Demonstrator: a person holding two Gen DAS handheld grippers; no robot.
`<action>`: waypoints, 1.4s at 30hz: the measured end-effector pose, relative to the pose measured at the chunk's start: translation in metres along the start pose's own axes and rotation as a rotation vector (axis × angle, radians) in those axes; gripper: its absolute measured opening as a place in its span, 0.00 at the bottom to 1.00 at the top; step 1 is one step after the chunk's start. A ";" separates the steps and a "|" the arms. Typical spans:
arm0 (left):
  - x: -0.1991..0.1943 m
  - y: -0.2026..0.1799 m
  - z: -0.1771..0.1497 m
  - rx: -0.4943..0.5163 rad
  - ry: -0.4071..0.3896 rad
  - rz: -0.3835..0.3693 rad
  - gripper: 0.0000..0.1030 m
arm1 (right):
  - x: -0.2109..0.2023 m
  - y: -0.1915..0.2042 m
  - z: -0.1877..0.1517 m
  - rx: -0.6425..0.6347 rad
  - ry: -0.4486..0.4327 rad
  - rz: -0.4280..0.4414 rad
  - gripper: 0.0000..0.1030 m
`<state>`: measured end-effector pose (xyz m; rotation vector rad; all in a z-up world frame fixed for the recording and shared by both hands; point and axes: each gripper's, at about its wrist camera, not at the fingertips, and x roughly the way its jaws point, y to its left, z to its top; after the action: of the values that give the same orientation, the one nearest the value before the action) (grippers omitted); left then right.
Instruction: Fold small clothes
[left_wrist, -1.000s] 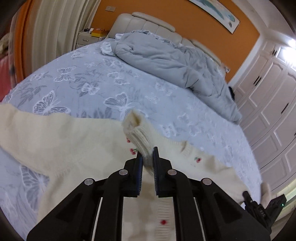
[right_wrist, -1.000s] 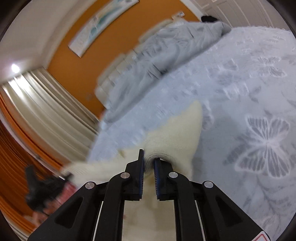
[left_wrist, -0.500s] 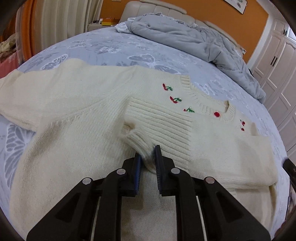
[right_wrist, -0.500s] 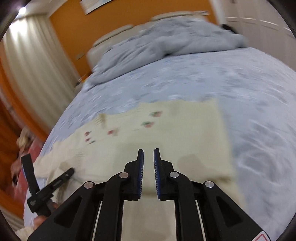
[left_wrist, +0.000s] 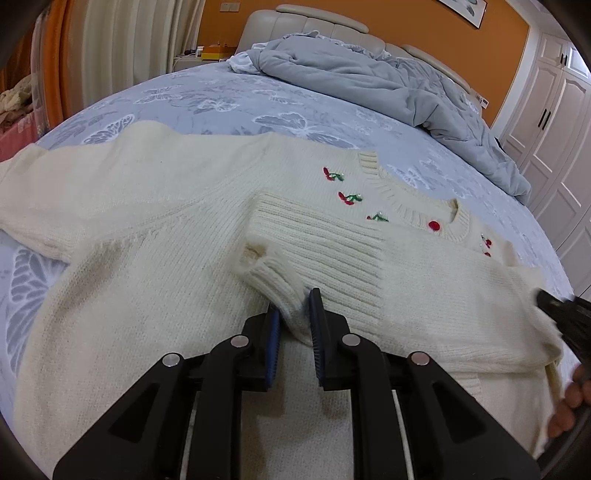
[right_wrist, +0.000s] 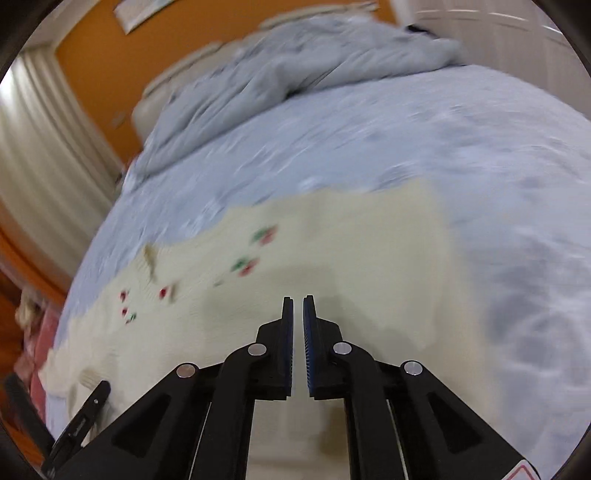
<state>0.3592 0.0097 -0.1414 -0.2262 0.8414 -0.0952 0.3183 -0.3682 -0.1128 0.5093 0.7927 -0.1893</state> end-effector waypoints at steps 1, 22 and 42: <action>0.000 -0.001 0.000 0.006 -0.001 0.006 0.14 | -0.013 -0.013 -0.003 0.015 -0.015 -0.007 0.06; -0.004 -0.004 0.005 0.012 0.004 0.020 0.16 | -0.034 -0.052 -0.057 -0.034 -0.044 -0.085 0.00; -0.060 0.354 0.087 -0.816 0.002 0.326 0.57 | -0.036 -0.044 -0.058 -0.080 -0.050 -0.149 0.00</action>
<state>0.3827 0.3782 -0.1248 -0.8471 0.8738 0.5661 0.2415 -0.3781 -0.1375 0.3687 0.7863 -0.3055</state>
